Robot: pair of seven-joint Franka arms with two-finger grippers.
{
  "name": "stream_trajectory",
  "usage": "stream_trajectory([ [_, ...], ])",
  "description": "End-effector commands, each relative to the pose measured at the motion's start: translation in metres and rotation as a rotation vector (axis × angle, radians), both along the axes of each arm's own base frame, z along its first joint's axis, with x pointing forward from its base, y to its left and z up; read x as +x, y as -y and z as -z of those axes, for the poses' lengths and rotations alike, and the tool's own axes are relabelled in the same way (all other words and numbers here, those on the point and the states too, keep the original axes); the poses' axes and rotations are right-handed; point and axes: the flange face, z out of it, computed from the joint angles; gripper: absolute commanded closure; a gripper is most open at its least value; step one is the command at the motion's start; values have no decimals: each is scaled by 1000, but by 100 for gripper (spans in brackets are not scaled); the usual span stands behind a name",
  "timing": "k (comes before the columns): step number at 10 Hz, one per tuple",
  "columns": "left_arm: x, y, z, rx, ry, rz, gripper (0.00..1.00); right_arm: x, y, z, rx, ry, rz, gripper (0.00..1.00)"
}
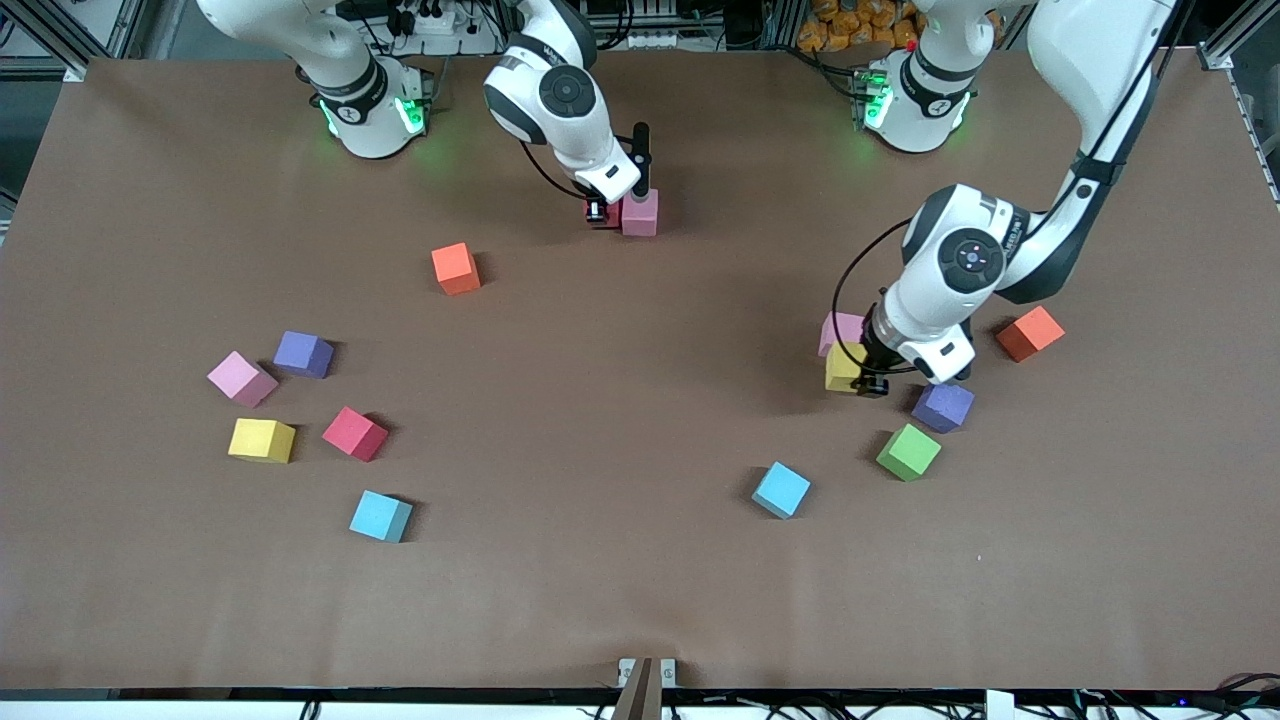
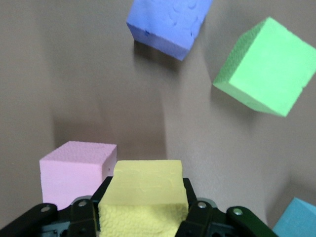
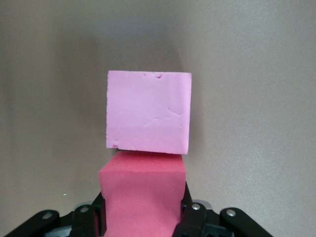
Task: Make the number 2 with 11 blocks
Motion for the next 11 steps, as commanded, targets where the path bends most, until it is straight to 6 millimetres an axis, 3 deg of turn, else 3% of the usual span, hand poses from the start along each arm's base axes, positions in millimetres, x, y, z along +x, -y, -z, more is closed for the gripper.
stream_trajectory([
  [1, -5, 4, -5, 25, -7, 11, 100, -2, 1, 6, 2, 5, 5, 50],
  [5, -5, 5, -5, 25, -6, 8, 100, -1, 1, 9, 3, 3, 6, 50],
  [11, 4, 5, -32, 23, 48, -16, 100, -1, 0, 14, 8, 15, -14, 50],
])
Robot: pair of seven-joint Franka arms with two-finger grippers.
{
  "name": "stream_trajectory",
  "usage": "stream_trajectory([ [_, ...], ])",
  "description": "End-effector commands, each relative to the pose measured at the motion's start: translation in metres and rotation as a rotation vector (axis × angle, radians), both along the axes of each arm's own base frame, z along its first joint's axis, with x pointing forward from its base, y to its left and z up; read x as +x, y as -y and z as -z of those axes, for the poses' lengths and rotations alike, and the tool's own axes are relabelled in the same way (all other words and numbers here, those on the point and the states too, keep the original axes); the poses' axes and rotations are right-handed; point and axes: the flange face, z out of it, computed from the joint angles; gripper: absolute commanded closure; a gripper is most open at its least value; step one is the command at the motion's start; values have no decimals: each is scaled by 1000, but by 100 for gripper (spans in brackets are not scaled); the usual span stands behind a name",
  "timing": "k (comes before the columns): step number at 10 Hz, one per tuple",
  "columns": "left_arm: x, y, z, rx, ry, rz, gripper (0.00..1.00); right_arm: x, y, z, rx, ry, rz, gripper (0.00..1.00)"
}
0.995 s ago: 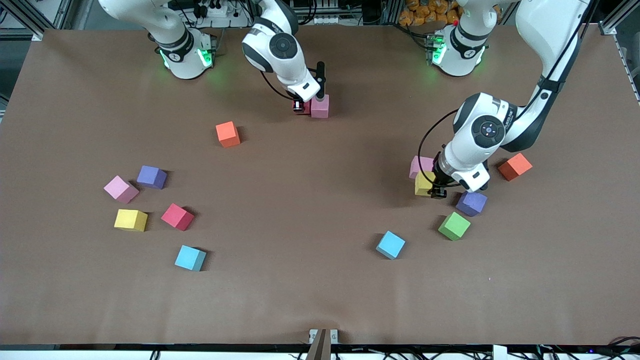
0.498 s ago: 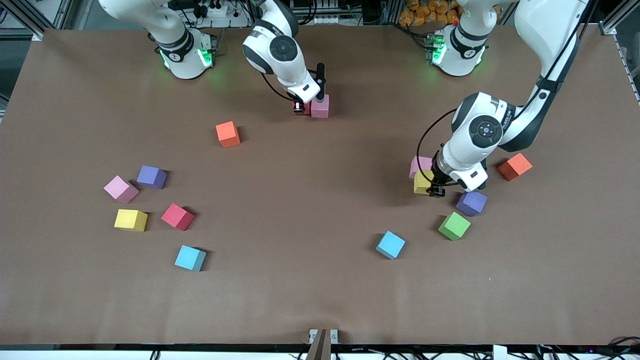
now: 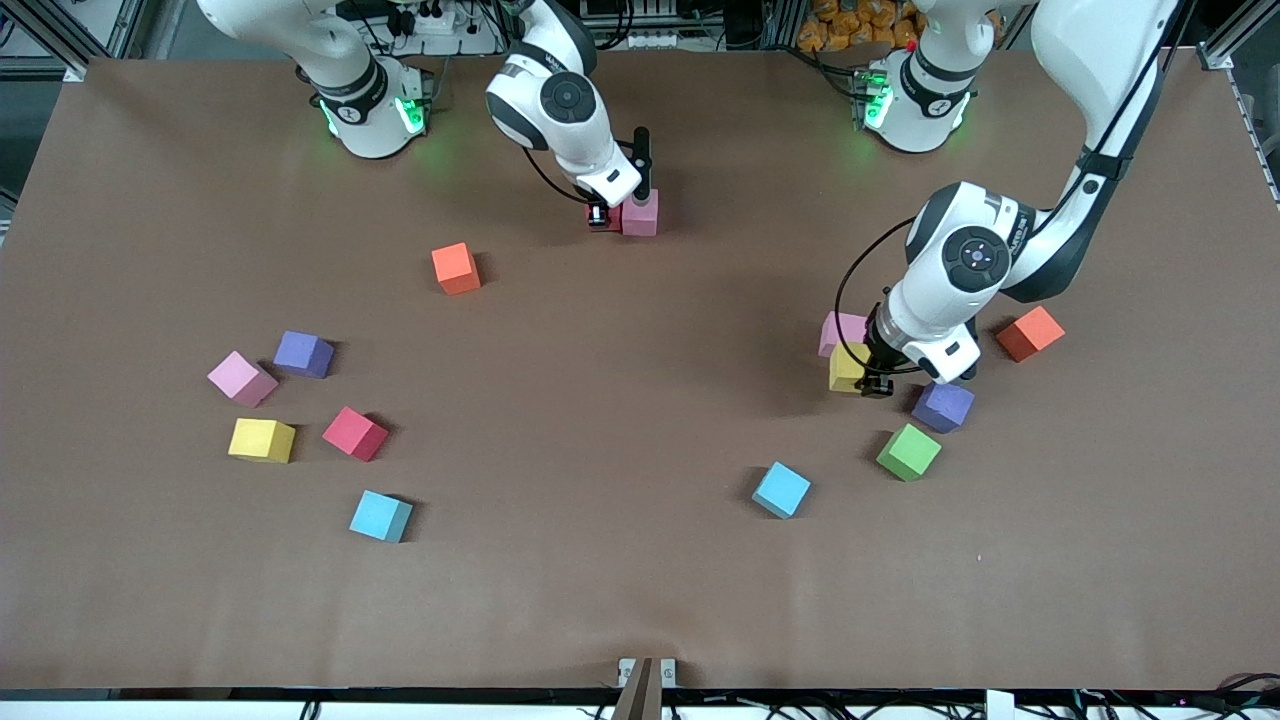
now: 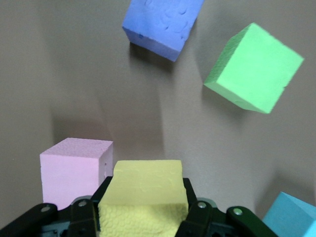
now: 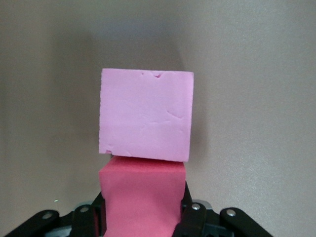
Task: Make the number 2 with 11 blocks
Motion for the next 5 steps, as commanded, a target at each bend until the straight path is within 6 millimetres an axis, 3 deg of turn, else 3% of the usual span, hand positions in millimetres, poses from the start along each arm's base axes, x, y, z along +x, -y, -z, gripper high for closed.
stream_trajectory([
  [1, 1, 0, -22, 16, 33, -23, 100, 1, 1, 1, 1, 11, 3, 50],
  [5, 1, 0, -26, 23, 25, -25, 100, 4, 3, 2, 0, 10, 13, 50],
])
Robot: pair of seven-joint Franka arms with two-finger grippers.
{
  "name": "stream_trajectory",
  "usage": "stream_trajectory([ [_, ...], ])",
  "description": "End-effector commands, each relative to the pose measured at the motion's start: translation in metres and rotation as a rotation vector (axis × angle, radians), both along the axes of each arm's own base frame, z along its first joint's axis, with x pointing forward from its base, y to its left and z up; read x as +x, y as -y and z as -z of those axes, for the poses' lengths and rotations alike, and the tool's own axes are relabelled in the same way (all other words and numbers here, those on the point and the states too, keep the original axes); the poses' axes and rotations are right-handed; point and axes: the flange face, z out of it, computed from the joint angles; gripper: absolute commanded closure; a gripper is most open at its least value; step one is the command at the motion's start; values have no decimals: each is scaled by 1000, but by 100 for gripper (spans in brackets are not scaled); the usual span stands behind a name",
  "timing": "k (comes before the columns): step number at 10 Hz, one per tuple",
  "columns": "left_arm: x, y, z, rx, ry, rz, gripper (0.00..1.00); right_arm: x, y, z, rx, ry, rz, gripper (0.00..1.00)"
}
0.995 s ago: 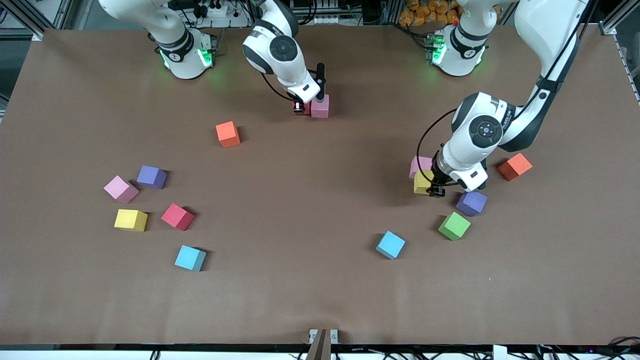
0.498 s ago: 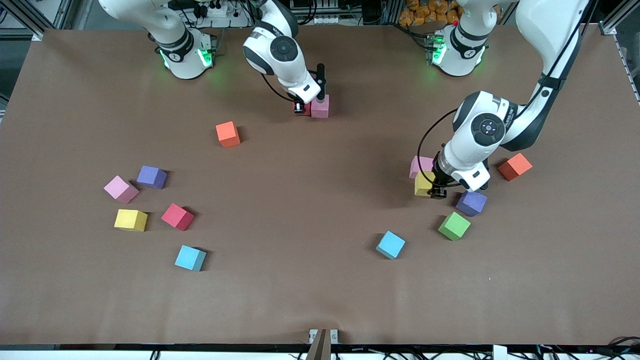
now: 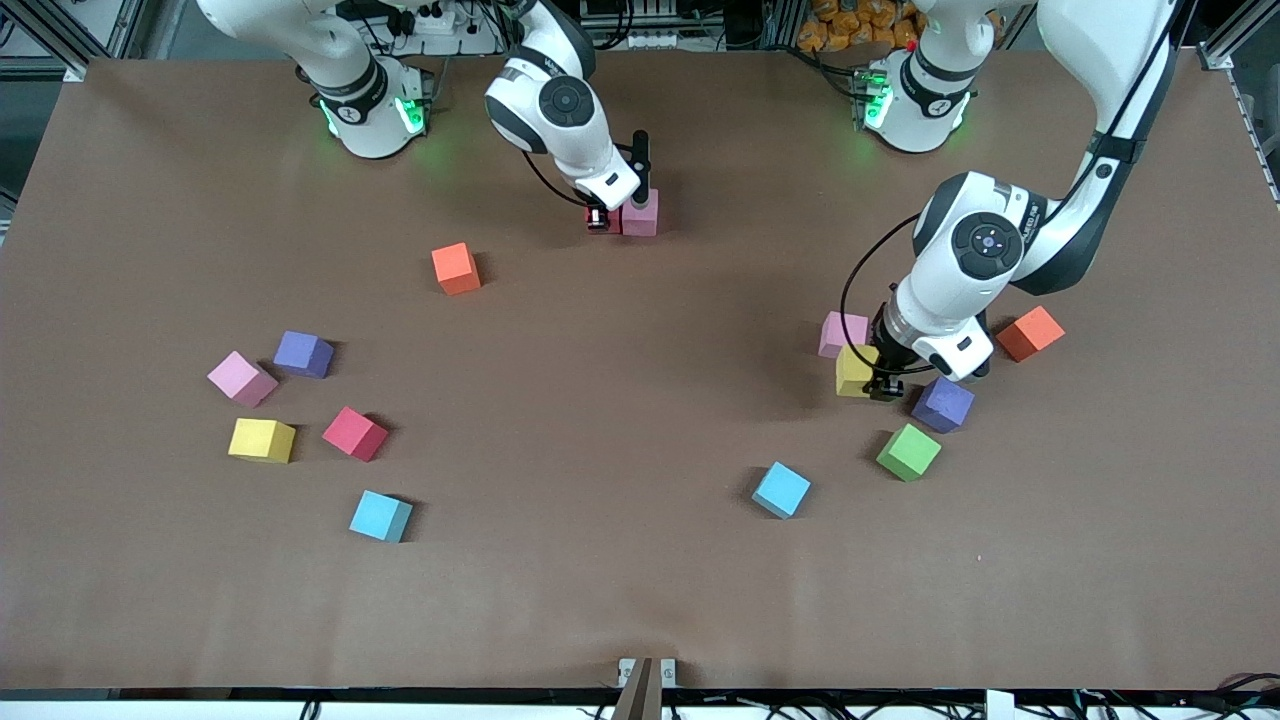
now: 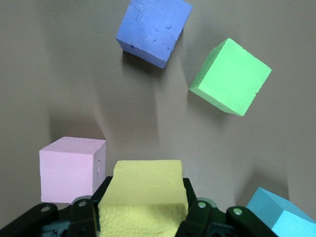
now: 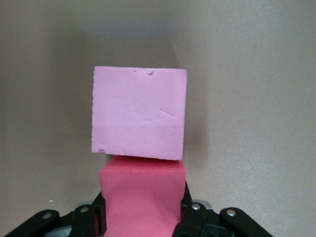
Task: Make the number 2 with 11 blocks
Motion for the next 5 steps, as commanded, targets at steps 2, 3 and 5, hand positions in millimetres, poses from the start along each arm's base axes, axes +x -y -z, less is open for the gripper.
stream_trajectory([
  [2, -3, 0, -6, 17, -5, -9, 100, 1, 1, 1, -1, 7, 8, 48],
  [3, -3, 0, -6, 17, -5, -10, 100, 0, 1, 2, -2, 5, 11, 48],
  [5, -3, 0, -6, 16, -6, -11, 100, 0, 1, 2, -2, 4, 13, 48],
])
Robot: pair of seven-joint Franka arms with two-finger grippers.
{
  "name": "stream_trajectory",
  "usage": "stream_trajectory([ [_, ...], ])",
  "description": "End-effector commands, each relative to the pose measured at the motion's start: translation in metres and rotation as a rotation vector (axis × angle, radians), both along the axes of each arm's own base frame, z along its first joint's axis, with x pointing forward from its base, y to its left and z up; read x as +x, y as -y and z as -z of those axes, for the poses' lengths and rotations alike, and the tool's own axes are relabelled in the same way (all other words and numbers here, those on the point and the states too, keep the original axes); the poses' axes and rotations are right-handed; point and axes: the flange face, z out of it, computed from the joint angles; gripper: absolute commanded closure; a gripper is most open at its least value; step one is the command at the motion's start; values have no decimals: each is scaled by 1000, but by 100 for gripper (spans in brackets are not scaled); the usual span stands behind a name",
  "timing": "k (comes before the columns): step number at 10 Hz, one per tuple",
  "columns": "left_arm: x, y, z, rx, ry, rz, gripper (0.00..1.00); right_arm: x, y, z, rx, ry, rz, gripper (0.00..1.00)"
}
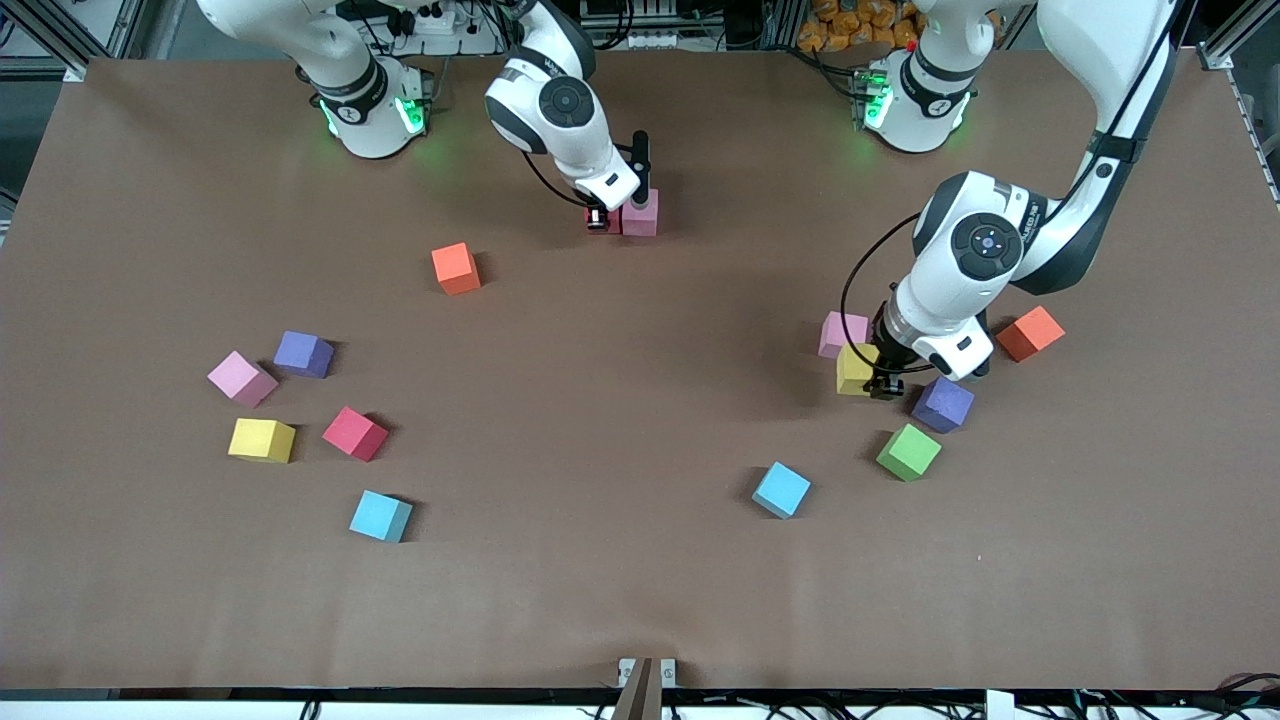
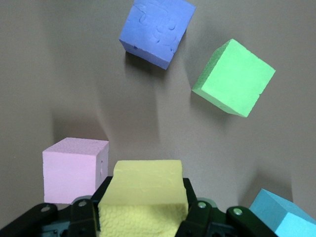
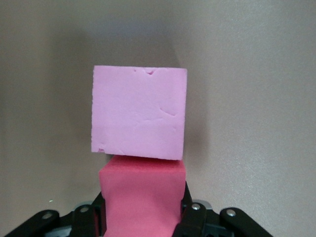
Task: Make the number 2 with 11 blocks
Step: 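Release the red cube beside the pink cube with the right gripper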
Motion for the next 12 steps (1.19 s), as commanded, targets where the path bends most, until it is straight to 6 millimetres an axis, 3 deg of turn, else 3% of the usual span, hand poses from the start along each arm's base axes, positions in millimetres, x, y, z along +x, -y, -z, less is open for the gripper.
stream_trajectory([
  [1, -2, 1, -7, 13, 2, -9, 100, 0, 0, 2, 0, 4, 12, 48],
  [6, -3, 2, -7, 14, 1, -7, 100, 1, -1, 2, 9, 10, 13, 36],
  [12, -3, 2, -7, 14, 1, -6, 100, 1, -1, 3, 8, 6, 15, 35],
])
